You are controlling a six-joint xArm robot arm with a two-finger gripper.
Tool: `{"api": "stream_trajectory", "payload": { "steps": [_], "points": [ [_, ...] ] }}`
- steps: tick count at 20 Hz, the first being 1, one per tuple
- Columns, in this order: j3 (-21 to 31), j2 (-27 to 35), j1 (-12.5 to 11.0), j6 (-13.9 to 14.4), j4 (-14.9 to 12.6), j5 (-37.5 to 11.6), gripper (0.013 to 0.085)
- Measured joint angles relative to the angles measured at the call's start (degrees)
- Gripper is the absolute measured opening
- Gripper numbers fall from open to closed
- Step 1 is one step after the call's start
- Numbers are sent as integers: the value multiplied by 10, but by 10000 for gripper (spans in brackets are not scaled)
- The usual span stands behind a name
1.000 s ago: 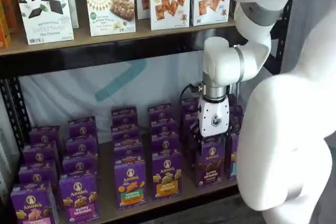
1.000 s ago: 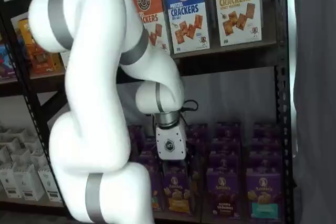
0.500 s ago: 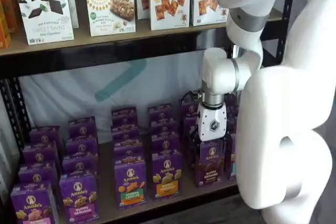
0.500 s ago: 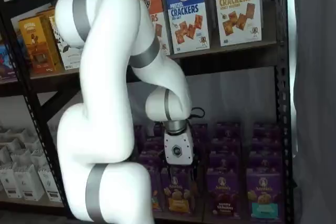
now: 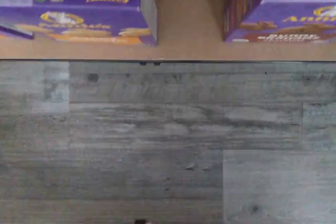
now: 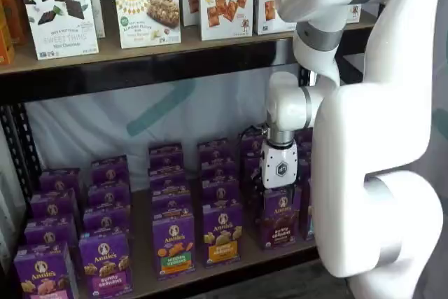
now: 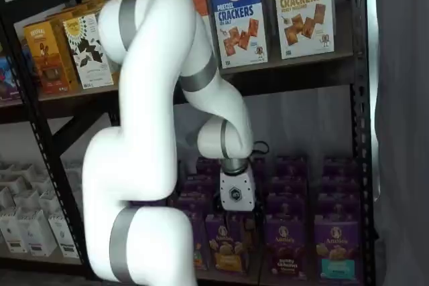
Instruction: Pick up the purple box with a brown patch in the center, on the bottom shelf, the fifth box from the left
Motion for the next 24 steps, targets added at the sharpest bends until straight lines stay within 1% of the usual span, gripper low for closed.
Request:
{"api": "stream_trajectory", "payload": {
  "steps": [5, 9, 15, 18, 20, 24],
  "points": [
    [-41, 44, -11, -4, -8, -4, 850],
    [-75, 77, -23, -19, -4, -4, 850],
    [-142, 135, -41, -33, -9, 10, 850],
    [-175, 161, -48, -38, -10, 18, 850],
    [-198, 178, -51, -46, -5, 22, 850],
    [-243, 210, -56, -50, -7, 28, 850]
  ]
}}
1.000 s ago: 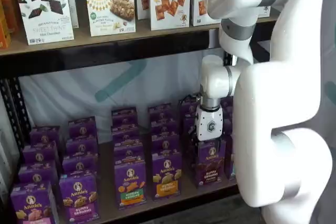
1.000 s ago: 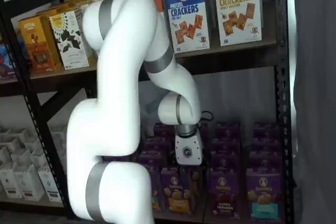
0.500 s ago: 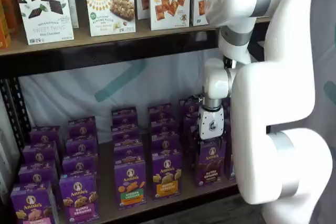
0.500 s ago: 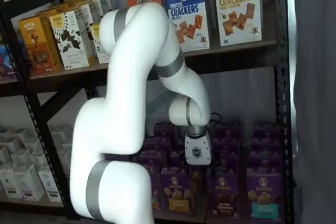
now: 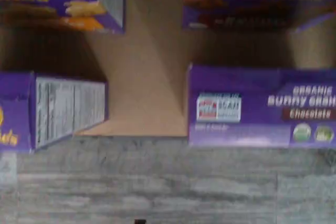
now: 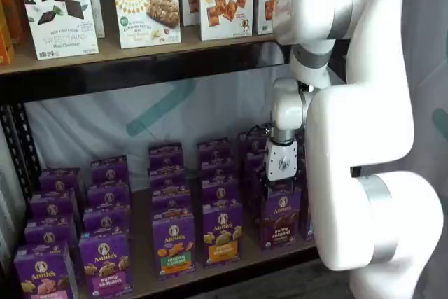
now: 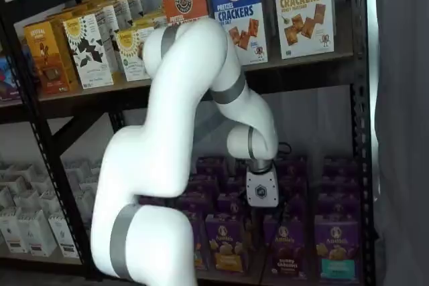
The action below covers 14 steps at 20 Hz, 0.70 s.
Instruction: Pick up the purple box with a brown patch in the center, on the bottom shelf, the fifth box from the left
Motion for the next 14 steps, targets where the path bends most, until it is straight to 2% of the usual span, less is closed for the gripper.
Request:
{"api": "stream_trajectory", "payload": {
  "steps": [14],
  "points": [
    [-128, 76, -16, 7, -26, 43, 850]
  ]
}}
